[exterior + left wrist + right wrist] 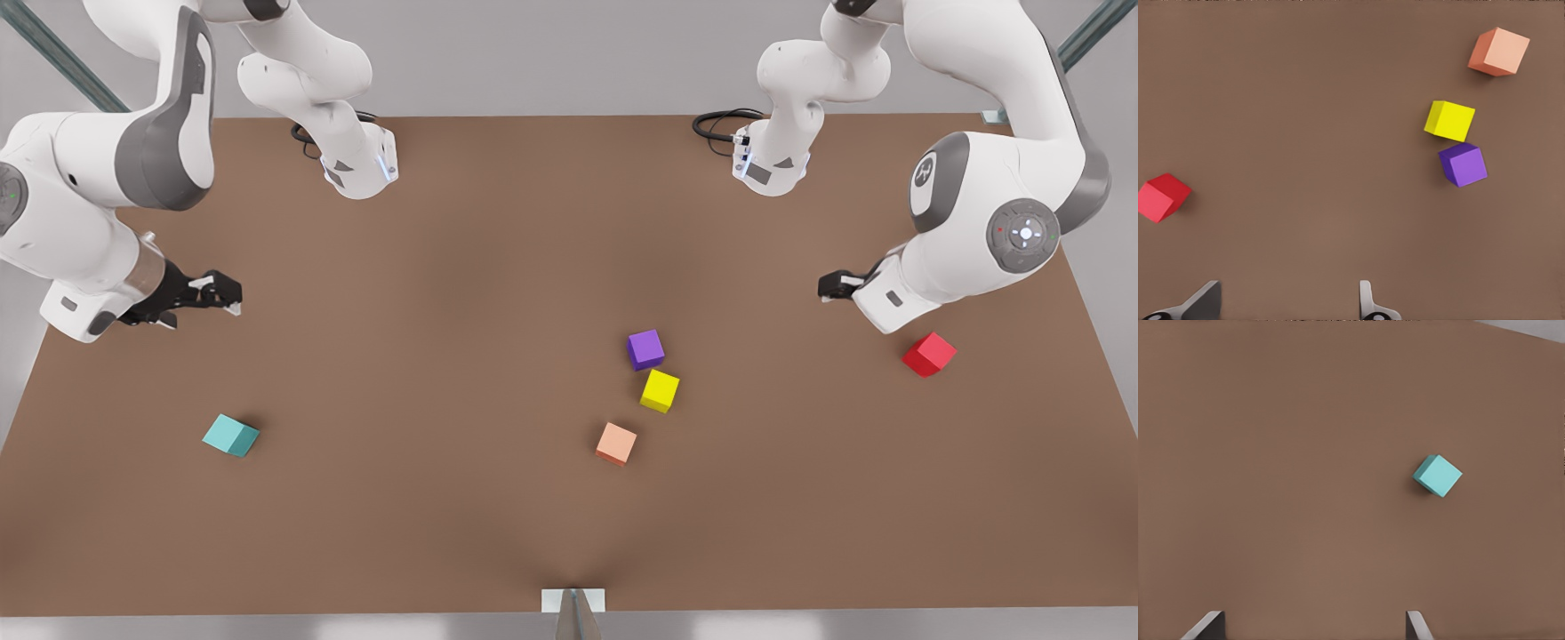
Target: Pick up red wooden cube and pass to hand red wooden cube and place in blue wooden cube
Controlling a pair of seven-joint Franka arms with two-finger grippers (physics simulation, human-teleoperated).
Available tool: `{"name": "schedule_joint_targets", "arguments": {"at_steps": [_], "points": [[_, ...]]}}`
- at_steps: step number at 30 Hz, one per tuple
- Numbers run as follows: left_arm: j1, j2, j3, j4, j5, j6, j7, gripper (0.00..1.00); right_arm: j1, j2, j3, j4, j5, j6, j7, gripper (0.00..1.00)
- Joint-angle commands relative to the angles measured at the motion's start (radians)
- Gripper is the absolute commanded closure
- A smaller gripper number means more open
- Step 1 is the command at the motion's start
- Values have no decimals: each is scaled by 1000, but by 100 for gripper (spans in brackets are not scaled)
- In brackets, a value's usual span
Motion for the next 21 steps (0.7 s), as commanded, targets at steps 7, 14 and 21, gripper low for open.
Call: {"name": "schedule_joint_targets", "arguments": {"at_steps": [7,14,21], "points": [[126,257,210,-4,-14,273,13,0,-1,4,1,-1,2,24,259,0],[264,333,359,-252,-89,657,-88,0,0,6,-1,1,-10,30,257,0],[267,334,360,-409,-134,807,-195,0,5,6,1,-7,-15,28,257,0]]}}
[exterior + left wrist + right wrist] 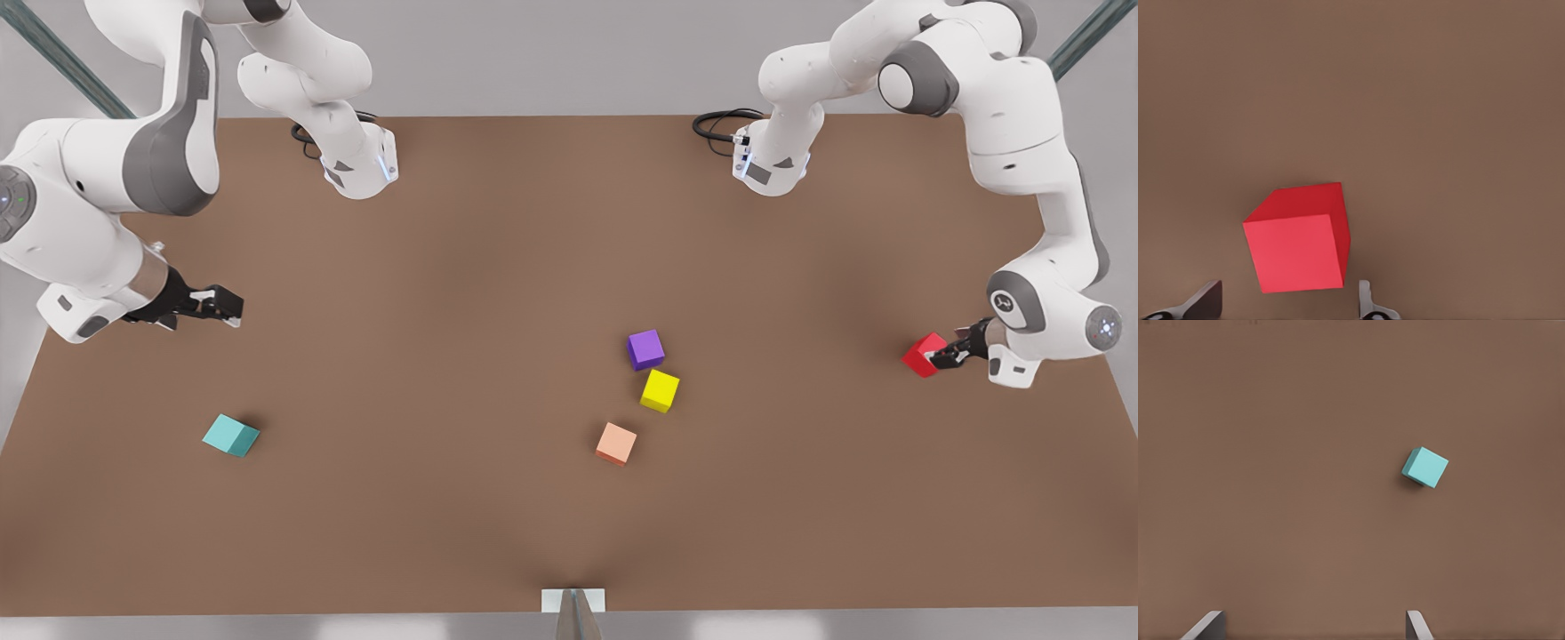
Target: Pick up red wooden cube and pass to hand red wooden cube and place in blue wooden cube
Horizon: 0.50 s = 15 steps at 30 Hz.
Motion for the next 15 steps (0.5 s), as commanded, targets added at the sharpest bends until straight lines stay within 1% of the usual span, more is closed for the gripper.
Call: {"name": "schedule_joint_targets", "arguments": {"at_steps": [1,4,6,8,15], "points": [[1,1,0,-16,-24,152,-135,0,0,-1,-1,-1,-2,0,77,0],[21,36,0,-30,-25,181,-135,0,0,-1,1,-4,-5,-6,77,0],[22,41,0,-47,-65,185,-136,0,0,-1,3,-6,-6,-9,77,0],[25,55,0,-47,-67,214,-138,0,2,1,4,-7,-6,-11,77,0],[21,110,-1,-45,-85,228,-133,0,2,1,6,-13,-6,-13,77,0]]}}
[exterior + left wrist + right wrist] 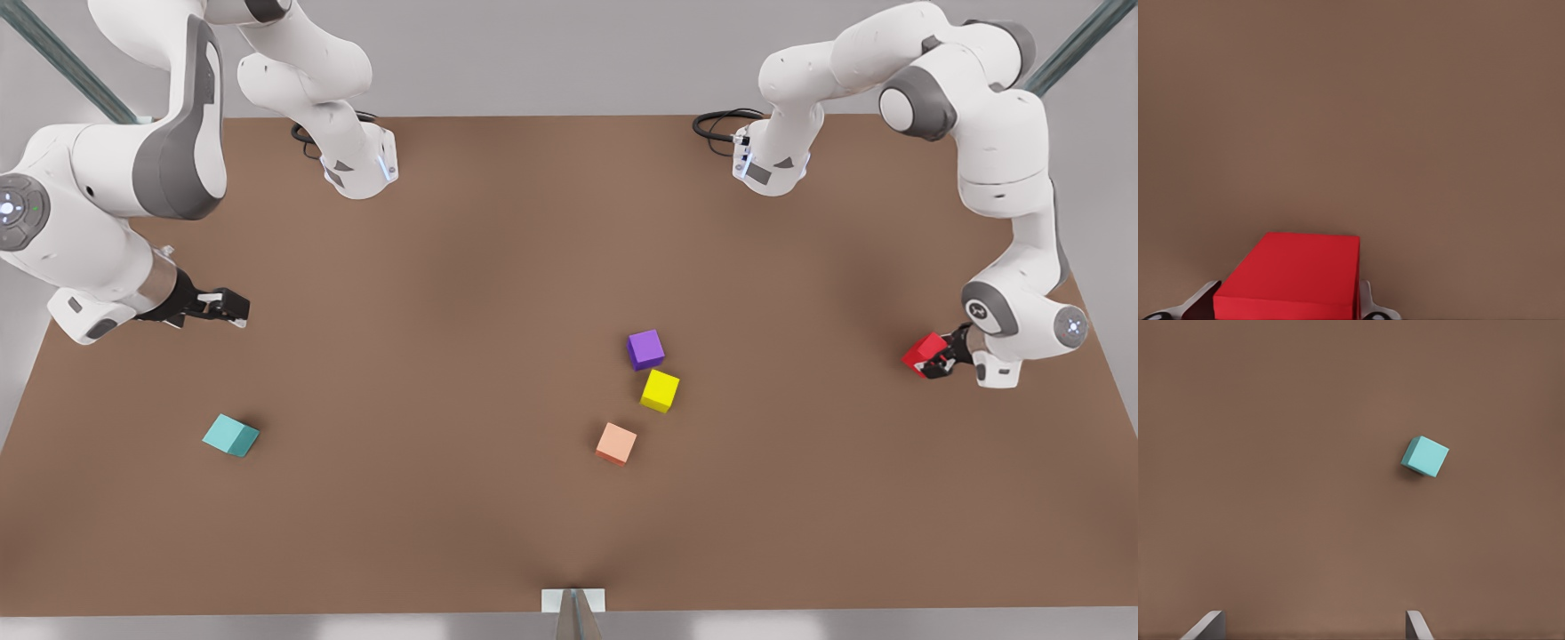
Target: Pick up red wooden cube and pass to hand red wooden cube and place in blue wooden cube
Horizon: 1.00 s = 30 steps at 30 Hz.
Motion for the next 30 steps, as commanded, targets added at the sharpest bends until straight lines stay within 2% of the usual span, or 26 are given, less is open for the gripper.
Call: {"name": "schedule_joint_targets", "arguments": {"at_steps": [1,2,3,4,5,6,7,8,9,10,11,12,13,14,15,17,19,21,25,27,30], "points": [[-1,9,-1,2,-9,34,-59,1,0,-1,-1,-1,0,-2,34,0],[-2,9,-3,2,-9,34,-59,12,0,-1,-1,-1,0,-2,34,0],[-2,11,-4,2,-7,34,-59,32,0,-1,-1,-1,0,-2,32,0],[-2,9,-6,2,-7,34,-58,42,0,-1,-1,-1,0,-2,32,0],[-4,9,-6,4,-7,31,-56,44,0,-1,-1,0,-1,-2,32,0],[4,2,-29,5,-9,20,-58,44,-6,25,1,3,23,11,-115,0],[4,-23,-58,13,-9,-19,-58,45,-14,93,-5,9,165,10,-466,0],[-11,-20,-104,152,-47,-217,-61,45,-31,239,-5,57,420,1,-837,0],[-14,-14,-139,290,-90,-369,-61,45,-31,334,1,100,569,-2,-975,0],[-14,14,-240,450,-148,-518,-62,45,-25,478,15,192,704,-1,-1224,0],[-20,63,-404,571,-174,-610,-65,44,-26,580,24,247,908,11,-1487,0],[-53,90,-486,632,-163,-676,-64,45,-23,604,27,253,996,27,-1540,0],[-62,130,-596,685,-256,-724,-64,45,-22,612,47,244,1089,41,-1589,0],[-68,212,-745,722,-381,-718,-53,51,-20,660,61,242,1198,53,-1707,0],[-91,301,-832,797,-381,-701,-4,51,-19,697,61,247,1247,53,-1800,0],[-143,405,-885,874,-387,-662,80,47,-20,713,67,250,1286,50,-1944,0],[-143,485,-925,874,-525,-708,184,47,-22,720,67,238,1323,4,-2076,0],[-143,497,-938,875,-637,-727,220,47,-25,721,67,235,1323,-7,-2088,0],[-180,503,-998,874,-668,-475,332,47,-20,735,79,232,1343,-10,-2096,0],[-189,523,-1001,872,-815,-425,418,47,-20,743,90,233,1344,-10,-2094,0],[-197,525,-1017,872,-854,-395,481,43,-9,755,104,235,1419,8,-2080,0]]}}
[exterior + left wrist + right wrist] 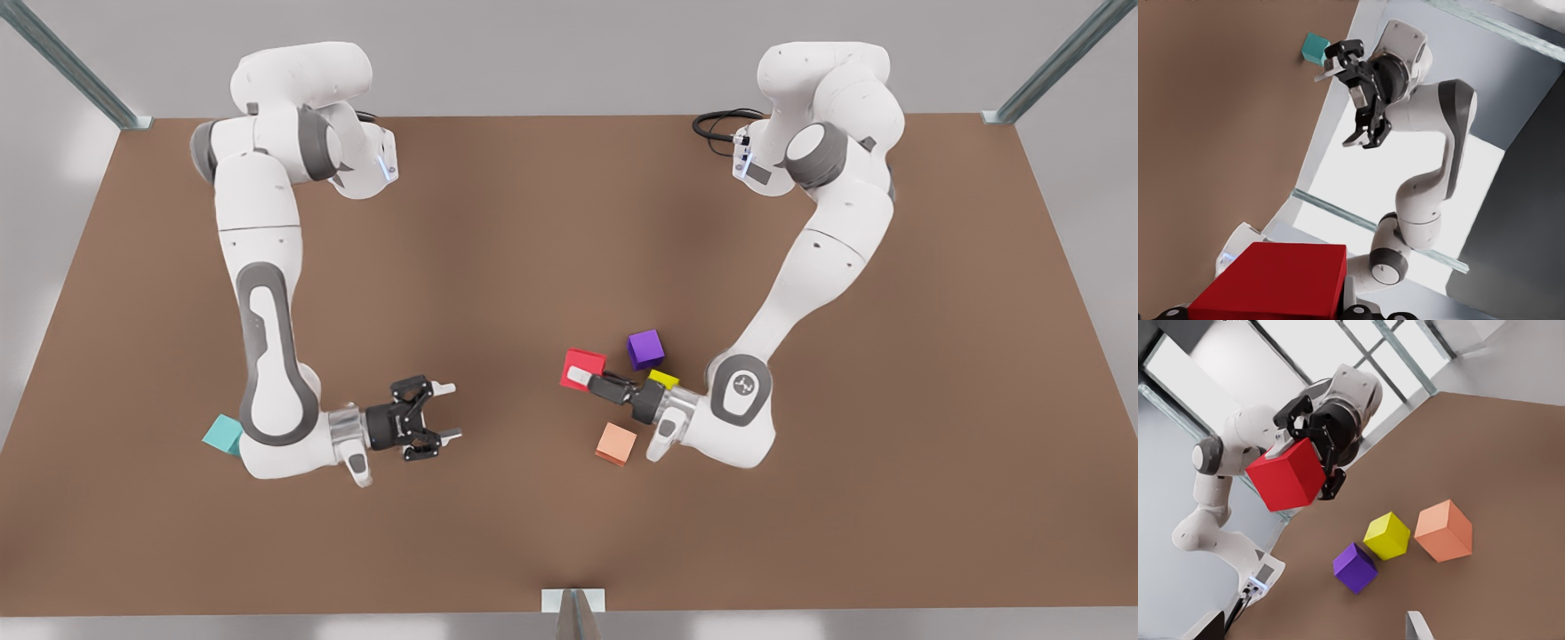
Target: Pick up red wooden cube and pass to hand red wooden cube and place in blue wooden cube
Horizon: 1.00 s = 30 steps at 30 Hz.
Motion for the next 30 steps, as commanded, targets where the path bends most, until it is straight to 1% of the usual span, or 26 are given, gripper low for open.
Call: {"name": "schedule_joint_targets", "arguments": {"at_steps": [1,4,7,10,12,15,17,21,27,30], "points": [[-1,0,-4,0,-92,86,346,46,4,5,3,5,58,21,-643,0],[0,4,-4,-7,-97,79,398,46,14,0,3,12,63,84,-563,0],[2,4,2,-5,-89,92,456,46,52,0,3,-4,132,130,-500,0],[-3,2,2,-5,-91,157,515,46,86,-32,3,-11,165,257,-399,0],[-3,2,1,-5,-91,180,545,46,112,-86,3,-83,169,299,-393,0],[-4,2,1,-7,-91,191,554,46,196,-98,3,-122,244,383,-393,0],[-4,2,1,-7,-92,192,554,46,213,-107,5,-136,261,391,-391,0],[-12,2,1,-7,-94,212,554,46,213,-118,44,-137,279,394,-391,0],[-12,2,1,-7,-95,215,554,46,228,-129,47,-156,310,395,-393,0],[-18,2,1,-7,-97,221,553,46,231,-127,64,-154,323,403,-393,0]]}}
